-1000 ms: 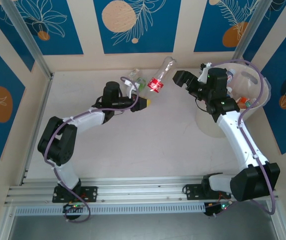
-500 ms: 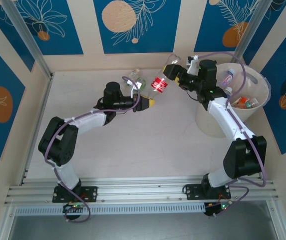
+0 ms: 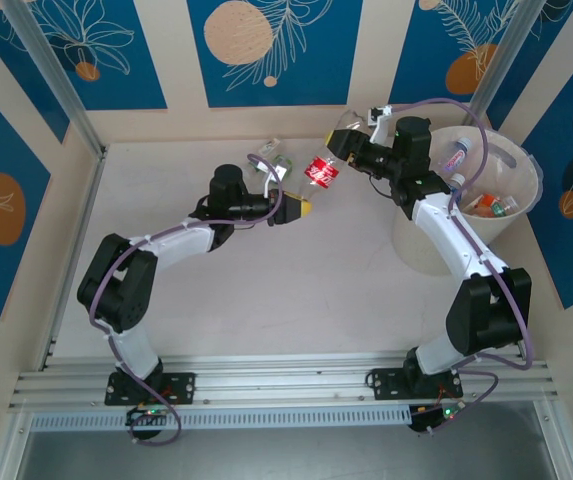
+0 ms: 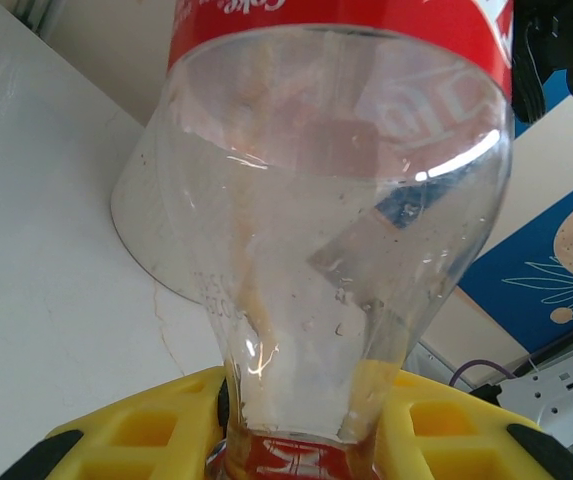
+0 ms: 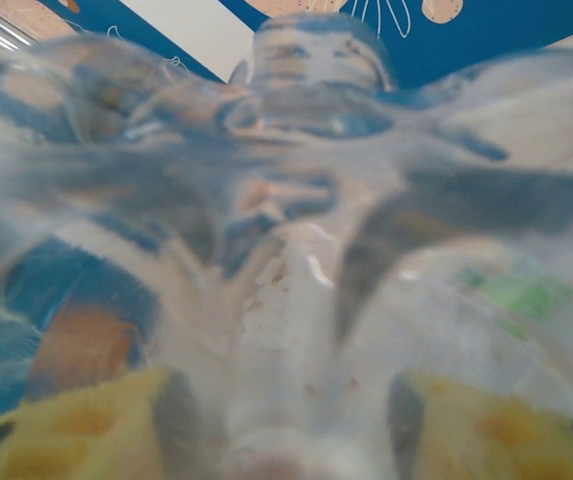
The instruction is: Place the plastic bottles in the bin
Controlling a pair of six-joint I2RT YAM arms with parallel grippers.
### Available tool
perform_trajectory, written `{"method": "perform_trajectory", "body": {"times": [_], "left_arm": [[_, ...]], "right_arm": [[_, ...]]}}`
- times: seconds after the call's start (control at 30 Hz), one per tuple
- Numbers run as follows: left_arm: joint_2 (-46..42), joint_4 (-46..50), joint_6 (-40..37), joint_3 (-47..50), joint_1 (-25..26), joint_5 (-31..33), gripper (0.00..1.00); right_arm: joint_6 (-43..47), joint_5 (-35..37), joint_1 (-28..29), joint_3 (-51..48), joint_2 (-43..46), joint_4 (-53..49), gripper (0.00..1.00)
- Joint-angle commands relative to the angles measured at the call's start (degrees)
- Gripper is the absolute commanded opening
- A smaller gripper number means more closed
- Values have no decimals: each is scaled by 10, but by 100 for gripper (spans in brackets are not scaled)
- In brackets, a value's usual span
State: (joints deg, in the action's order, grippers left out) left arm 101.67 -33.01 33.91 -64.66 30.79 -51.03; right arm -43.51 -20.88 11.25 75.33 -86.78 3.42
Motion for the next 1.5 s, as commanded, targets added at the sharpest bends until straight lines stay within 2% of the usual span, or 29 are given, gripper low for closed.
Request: {"method": "perform_trajectory", "body": {"times": [0.0,0.03,0.07,0.1,0.17,0.2,0.3,0.4,0.57,0.73,0.87,0.93,1.2,1.33,1.47], "left_arm": [[-13,8,-17,-20,6,-17,12],[-14,8,-16,-20,6,-18,16],[-14,8,-14,-20,6,-19,27],[-15,8,-13,-19,5,-19,46],[-24,0,-11,-11,6,-13,89],[-31,-10,-10,0,5,1,100],[-56,-16,-33,31,5,47,100],[-66,23,-55,32,5,88,100],[-60,44,-46,30,6,144,100],[-51,46,-37,26,5,149,100],[-48,51,-36,23,4,153,100],[-45,51,-35,22,4,156,100],[-34,55,-24,14,3,152,100],[-35,59,-25,14,2,155,100],[-33,59,-22,14,2,155,100]], "right_arm": [[24,14,2,-3,26,6,49],[26,18,2,-4,28,4,48],[30,21,2,-4,33,1,47],[37,26,0,-4,38,-7,47],[70,48,-2,5,58,-44,47],[91,74,-4,10,74,-69,47],[151,158,-8,16,126,-121,47],[188,202,-24,23,173,-157,47],[235,286,-54,20,251,-157,47],[261,357,-100,13,310,-134,47],[319,464,-130,8,340,-108,47],[329,490,-159,10,340,-114,47],[290,482,-278,14,306,-192,47],[253,399,-317,49,264,-283,47],[244,351,-318,95,211,-361,48]]}}
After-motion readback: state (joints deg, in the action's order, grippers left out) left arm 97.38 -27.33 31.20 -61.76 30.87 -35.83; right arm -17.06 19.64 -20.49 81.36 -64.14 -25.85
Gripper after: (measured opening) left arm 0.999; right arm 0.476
